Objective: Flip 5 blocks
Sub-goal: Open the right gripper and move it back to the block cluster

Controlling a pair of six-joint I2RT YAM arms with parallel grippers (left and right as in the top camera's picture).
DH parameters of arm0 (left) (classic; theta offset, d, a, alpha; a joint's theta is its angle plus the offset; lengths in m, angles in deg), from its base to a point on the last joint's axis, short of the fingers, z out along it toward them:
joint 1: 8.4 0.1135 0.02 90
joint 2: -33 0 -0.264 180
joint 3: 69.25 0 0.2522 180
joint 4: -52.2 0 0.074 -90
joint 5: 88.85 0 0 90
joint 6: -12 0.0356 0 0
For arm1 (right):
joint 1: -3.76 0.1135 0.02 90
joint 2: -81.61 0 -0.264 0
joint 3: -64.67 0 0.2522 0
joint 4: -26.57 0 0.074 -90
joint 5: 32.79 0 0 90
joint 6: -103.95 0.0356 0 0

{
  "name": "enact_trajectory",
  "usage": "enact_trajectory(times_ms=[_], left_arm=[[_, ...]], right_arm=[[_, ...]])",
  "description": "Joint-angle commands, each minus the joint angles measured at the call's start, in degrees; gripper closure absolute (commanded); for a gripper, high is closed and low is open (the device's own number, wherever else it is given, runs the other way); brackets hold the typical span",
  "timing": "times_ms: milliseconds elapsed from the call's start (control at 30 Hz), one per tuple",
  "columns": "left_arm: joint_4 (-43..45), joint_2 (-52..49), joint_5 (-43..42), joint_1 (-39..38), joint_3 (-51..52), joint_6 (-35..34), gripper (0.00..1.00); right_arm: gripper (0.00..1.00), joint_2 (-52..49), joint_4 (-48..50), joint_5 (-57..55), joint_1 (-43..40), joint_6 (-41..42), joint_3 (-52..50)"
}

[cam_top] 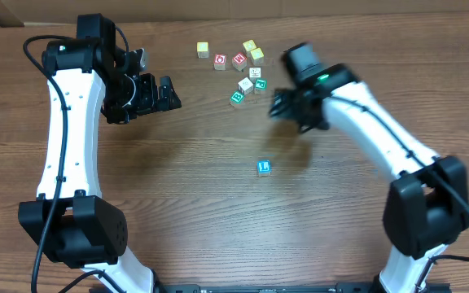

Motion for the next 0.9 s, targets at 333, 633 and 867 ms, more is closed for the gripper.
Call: enact_trajectory(times_ms=[333, 633, 867], left_arm=[[0.1, -0.6, 0.2, -0.4, -1.1, 0.6, 0.0], [0.1, -0.6, 0.2, -0.4, -1.1, 0.6, 0.0], [0.1, -0.6, 0.2, -0.4, -1.1, 0.7, 0.0]], right_arm=[[0.17, 0.5, 10.1, 9.6, -5.4, -2.7, 0.9], [0.18, -5.1, 22.8, -2.4, 6.1, 9.4, 0.9], [0.2, -13.3, 33.7, -12.0, 13.5, 13.6, 0.9]])
